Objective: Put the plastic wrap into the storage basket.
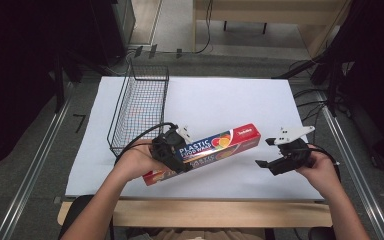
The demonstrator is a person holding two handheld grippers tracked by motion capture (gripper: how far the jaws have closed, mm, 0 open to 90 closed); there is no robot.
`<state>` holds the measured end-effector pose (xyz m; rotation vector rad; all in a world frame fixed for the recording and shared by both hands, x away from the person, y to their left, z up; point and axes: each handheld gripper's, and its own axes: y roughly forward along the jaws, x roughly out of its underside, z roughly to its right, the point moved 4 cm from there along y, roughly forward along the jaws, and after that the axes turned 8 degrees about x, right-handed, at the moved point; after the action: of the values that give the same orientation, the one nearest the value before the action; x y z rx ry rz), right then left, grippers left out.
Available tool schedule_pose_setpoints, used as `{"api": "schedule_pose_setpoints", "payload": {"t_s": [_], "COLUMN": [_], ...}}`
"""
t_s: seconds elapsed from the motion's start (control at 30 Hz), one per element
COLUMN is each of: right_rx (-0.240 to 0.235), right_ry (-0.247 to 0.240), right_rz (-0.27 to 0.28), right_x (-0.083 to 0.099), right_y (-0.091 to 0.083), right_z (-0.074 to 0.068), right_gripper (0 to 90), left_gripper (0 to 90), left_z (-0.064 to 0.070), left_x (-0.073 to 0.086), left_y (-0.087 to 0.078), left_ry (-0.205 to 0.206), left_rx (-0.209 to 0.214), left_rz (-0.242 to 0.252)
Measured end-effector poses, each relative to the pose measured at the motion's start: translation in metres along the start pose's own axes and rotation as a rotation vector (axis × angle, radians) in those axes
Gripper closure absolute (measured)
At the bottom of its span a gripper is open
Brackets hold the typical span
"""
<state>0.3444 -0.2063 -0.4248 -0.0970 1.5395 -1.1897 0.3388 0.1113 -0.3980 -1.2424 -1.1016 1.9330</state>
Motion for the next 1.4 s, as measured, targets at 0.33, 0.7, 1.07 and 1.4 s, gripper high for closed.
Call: {"api": "schedule_pose_setpoints", "payload": {"t_s": [0.33, 0.7, 1.07, 1.4], "right_rx": [0.066, 0.081, 0.083, 0.077], "right_ry": [0.091, 0.077, 0.053, 0.046], "right_rz": [-0.034, -0.077, -0.092, -0.103], "right_x": [0.015, 0.018, 0.016, 0.015], "right_y": [0.026, 0.043, 0.050, 0.055], "right_z": [0.003, -0.001, -0.003, -0.002], "right_gripper": [19.8, 19.7, 19.7, 19.7], "left_gripper": [40.2, 40.1, 40.1, 40.0], "left_z": [-0.008, -0.016, -0.036, -0.058], "left_x": [0.003, 0.008, 0.016, 0.022], "left_y": [-0.021, -0.036, -0.060, -0.074], "left_ry": [-0.062, -0.112, -0.207, -0.317], "left_rx": [-0.061, -0.103, -0.192, -0.230], "left_rz": [0.056, 0.085, 0.123, 0.145]}}
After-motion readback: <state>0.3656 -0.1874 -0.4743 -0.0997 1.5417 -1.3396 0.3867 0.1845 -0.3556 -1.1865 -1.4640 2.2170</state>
